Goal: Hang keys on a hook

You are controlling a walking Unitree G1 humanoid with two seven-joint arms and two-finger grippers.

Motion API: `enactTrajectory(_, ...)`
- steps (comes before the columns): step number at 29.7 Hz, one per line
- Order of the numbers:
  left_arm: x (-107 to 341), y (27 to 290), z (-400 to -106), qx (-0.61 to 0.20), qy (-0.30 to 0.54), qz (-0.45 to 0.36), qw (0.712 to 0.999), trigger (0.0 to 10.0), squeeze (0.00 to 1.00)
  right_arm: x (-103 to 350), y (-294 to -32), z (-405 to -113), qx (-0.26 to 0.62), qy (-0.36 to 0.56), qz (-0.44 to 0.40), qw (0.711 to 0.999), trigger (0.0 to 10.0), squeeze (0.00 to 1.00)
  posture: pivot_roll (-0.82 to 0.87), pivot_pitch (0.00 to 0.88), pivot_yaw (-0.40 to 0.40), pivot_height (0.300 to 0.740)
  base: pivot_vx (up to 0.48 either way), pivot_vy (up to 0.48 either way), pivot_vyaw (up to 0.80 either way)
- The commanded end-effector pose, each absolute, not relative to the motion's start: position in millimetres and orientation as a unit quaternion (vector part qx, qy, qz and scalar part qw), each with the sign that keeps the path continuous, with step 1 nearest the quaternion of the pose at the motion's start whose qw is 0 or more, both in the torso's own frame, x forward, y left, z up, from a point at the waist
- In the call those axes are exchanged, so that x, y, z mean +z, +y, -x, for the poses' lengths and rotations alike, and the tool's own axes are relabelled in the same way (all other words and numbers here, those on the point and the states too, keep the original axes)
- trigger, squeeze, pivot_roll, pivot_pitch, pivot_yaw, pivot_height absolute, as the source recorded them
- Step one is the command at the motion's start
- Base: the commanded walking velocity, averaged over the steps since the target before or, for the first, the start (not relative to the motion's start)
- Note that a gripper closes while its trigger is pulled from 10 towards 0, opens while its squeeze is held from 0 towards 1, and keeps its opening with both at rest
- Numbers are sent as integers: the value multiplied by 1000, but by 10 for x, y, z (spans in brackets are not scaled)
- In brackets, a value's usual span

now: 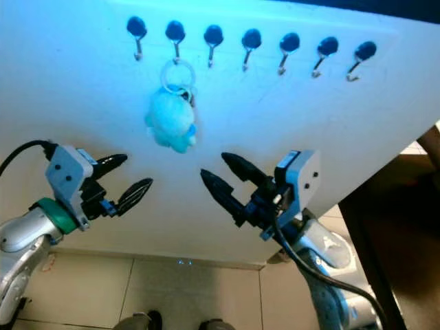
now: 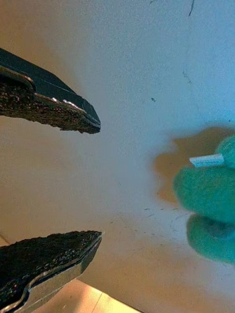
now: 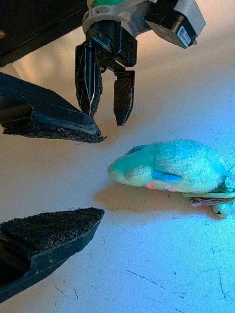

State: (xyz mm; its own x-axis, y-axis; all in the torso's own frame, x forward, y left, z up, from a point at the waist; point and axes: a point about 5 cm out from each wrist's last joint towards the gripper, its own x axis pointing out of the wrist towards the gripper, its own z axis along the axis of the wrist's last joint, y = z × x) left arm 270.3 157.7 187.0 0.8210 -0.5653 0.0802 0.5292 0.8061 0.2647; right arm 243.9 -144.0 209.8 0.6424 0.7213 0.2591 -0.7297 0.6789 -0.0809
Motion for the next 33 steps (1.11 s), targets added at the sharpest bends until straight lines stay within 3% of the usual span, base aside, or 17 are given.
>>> enactTrajectory(1,1839,1576,-2707,-289,-74,-118,947,10000,0,2071,-1438,-2445,398,-132,-16,908,10000,0,-55,27,42,740,0,0,0)
enactTrajectory(6,1870,1581,-2710,-294,-78,-116,946,10000,0,2058,-1426,-2456,397,-135,-19,908,10000,0,-40,26,43,740,-126,0,0)
enactTrajectory(33,1976,1555,-2592,-336,-94,-129,928,10000,0,1765,-1451,-2375,450,-56,6,891,10000,0,-26,31,38,740,-415,0,0)
